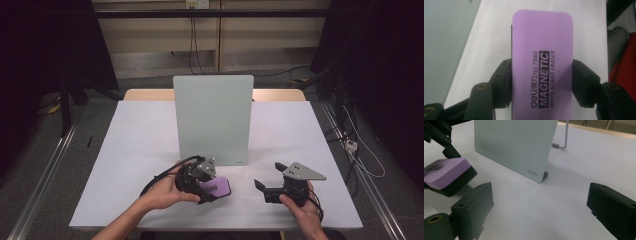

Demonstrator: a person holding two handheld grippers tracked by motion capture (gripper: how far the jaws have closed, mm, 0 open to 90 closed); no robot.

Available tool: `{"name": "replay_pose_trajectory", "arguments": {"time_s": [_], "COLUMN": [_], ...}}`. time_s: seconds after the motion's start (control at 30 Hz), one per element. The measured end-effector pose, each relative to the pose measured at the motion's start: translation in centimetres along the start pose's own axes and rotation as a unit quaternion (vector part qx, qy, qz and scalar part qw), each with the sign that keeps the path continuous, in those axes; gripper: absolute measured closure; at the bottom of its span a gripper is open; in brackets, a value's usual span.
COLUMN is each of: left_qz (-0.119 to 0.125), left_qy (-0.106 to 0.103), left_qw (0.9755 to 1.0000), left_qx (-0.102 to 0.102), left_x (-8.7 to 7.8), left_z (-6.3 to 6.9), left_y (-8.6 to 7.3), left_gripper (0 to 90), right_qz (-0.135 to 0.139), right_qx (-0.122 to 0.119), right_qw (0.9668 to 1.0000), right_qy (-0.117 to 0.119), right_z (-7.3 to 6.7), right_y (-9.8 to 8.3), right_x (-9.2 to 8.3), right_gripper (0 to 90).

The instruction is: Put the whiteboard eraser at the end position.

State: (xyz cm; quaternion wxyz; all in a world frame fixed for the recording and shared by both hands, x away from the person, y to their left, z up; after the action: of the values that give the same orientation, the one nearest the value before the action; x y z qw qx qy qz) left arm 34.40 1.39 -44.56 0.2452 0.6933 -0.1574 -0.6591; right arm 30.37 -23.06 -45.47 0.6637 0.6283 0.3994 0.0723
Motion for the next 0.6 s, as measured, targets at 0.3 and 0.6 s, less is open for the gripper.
{"name": "replay_pose_trajectory", "arguments": {"time_s": [0.3, 0.6], "left_qz": [0.004, -0.011], "left_qy": [0.007, 0.041], "left_qw": [0.9999, 0.9991], "left_qx": [-0.006, 0.0], "left_x": [1.0, 1.8], "left_z": [-0.4, -1.0], "left_y": [0.3, 0.5], "left_gripper": [40.8, 40.7], "right_qz": [0.0, 0.0], "right_qx": [0.001, 0.0], "right_qw": [1.0, 1.0], "right_qy": [0.0, 0.001], "right_z": [0.1, 0.0], "right_y": [0.0, 0.0], "right_x": [0.0, 0.0], "right_gripper": [6.6, 6.7]}}
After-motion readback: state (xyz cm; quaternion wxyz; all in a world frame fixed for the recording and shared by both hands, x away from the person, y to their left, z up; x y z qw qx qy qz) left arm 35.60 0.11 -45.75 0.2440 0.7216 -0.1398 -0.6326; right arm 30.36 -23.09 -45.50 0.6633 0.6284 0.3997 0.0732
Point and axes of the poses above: each handheld gripper's, and its own axes: x roughly forward along the jaws, y roughly out of its top, z roughly to its right, the point moved 4 cm from there along x, roughly forward along the jaws, and after that the axes turned 7 degrees about y, right-handed, at the moved point
